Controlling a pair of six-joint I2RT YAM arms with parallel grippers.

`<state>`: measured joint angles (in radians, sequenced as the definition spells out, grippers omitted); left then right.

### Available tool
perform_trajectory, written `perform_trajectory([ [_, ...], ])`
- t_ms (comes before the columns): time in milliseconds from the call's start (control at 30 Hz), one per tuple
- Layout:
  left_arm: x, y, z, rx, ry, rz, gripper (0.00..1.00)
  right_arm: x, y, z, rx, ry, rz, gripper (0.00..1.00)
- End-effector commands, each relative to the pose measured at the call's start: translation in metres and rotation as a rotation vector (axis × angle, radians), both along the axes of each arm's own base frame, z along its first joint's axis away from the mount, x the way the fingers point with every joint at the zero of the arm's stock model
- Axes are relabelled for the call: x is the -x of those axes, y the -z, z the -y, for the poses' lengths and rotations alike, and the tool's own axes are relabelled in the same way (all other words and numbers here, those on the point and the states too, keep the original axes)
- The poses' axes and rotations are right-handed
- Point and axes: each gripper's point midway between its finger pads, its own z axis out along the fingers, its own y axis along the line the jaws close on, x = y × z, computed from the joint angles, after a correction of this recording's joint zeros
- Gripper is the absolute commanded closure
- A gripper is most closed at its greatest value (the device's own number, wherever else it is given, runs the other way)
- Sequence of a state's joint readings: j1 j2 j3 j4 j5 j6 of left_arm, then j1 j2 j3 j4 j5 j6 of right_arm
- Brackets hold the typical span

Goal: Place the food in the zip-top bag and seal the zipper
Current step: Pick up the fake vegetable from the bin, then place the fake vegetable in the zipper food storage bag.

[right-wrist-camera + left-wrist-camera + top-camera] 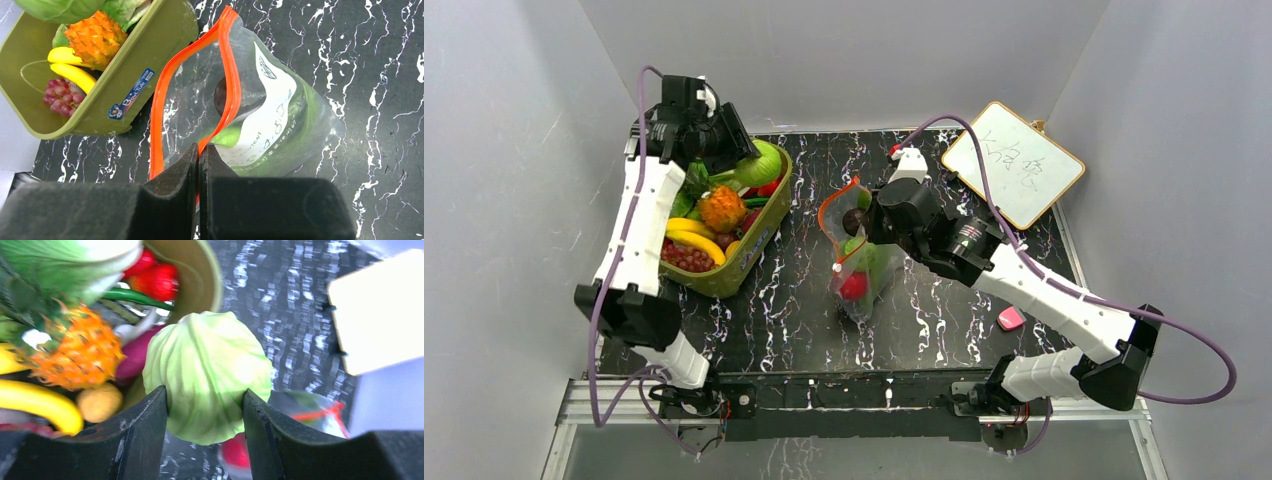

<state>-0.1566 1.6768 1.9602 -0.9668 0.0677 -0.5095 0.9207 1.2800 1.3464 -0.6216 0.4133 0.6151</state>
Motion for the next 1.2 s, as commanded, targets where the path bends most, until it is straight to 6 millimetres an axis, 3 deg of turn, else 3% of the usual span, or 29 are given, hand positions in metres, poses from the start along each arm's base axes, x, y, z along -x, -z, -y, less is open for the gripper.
perform_trajectory([
  [0, 0.022, -0.058, 0.044, 0.261, 0.133, 0.151, 0.79, -0.011, -0.041, -0.002, -0.115, 0.054, 0.064, 1.0],
  [267, 0.054, -0.09, 0.09, 0.607, 0.268, 0.157, 0.79, -0.016, -0.049, -0.003, -0.17, 0.099, 0.062, 1.0],
  [533, 0.069, -0.092, 0.107, 0.748, 0.35, 0.141, 0.8, -0.015, -0.05, -0.011, -0.189, 0.073, 0.056, 1.0],
  [700, 0.076, -0.072, 0.124, 0.869, 0.407, 0.065, 0.8, -0.019, -0.055, -0.017, -0.198, 0.06, 0.071, 1.0],
  [900, 0.089, -0.053, 0.142, 0.896, 0.477, 0.015, 0.8, -0.025, -0.064, -0.032, -0.226, 0.026, 0.094, 1.0],
  [1167, 0.1, -0.001, 0.143, 0.733, 0.461, -0.096, 0.8, -0.024, -0.08, -0.036, -0.251, -0.01, 0.135, 1.0],
])
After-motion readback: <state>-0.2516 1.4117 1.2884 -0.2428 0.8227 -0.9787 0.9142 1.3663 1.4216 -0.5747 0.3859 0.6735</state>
